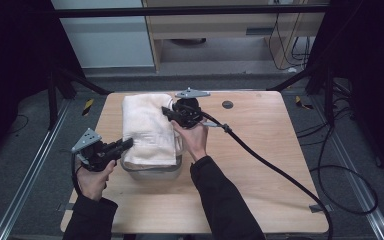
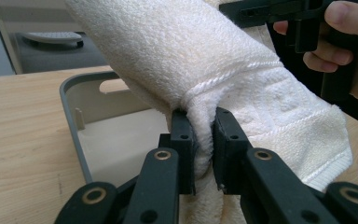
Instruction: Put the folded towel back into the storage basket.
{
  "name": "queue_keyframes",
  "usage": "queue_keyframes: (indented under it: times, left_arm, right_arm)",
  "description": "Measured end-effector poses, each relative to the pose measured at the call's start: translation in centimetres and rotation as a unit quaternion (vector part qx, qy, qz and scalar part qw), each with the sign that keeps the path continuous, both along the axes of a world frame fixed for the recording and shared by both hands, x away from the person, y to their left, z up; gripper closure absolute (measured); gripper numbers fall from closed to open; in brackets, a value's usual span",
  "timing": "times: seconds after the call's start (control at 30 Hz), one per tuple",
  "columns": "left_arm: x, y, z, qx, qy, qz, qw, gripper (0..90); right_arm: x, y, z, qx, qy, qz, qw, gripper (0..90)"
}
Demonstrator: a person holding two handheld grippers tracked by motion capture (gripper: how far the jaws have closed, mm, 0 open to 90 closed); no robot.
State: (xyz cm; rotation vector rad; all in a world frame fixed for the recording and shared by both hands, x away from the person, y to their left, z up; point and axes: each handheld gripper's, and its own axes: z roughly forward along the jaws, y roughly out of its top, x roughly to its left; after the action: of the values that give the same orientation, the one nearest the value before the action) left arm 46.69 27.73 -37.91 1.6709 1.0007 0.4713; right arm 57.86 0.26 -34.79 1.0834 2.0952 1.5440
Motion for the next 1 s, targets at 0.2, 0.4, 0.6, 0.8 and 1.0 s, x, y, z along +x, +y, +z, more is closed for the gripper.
queue_keyframes:
  times: [0.2, 0.4, 0.6, 0.8, 1.0]
  left_arm:
    - [0.5, 0.3, -0.8, 0.010, 0.015, 0.005, 0.9998, 79.2]
    - [1.1, 0.4, -1.8, 0.021, 0.032, 0.011, 0.9992, 79.3]
    - [1.7, 0.4, -2.7, 0.030, 0.049, 0.014, 0.9982, 79.3]
    - [2.1, 0.5, -3.3, 0.041, 0.061, 0.017, 0.9972, 79.2]
    - [2.6, 0.3, -4.0, 0.054, 0.070, 0.019, 0.9959, 79.2]
  right_arm:
    - [0.6, 0.6, -1.3, -0.006, 0.012, -0.002, 0.9999, 70.9]
    - [1.2, 1.2, -2.7, -0.014, 0.021, -0.006, 0.9997, 70.9]
    - [1.8, 1.7, -4.2, -0.022, 0.033, -0.011, 0.9992, 70.8]
    - [2.2, 2.1, -5.4, -0.029, 0.045, -0.014, 0.9985, 70.6]
    - [2.6, 2.4, -6.4, -0.037, 0.051, -0.018, 0.9978, 70.5]
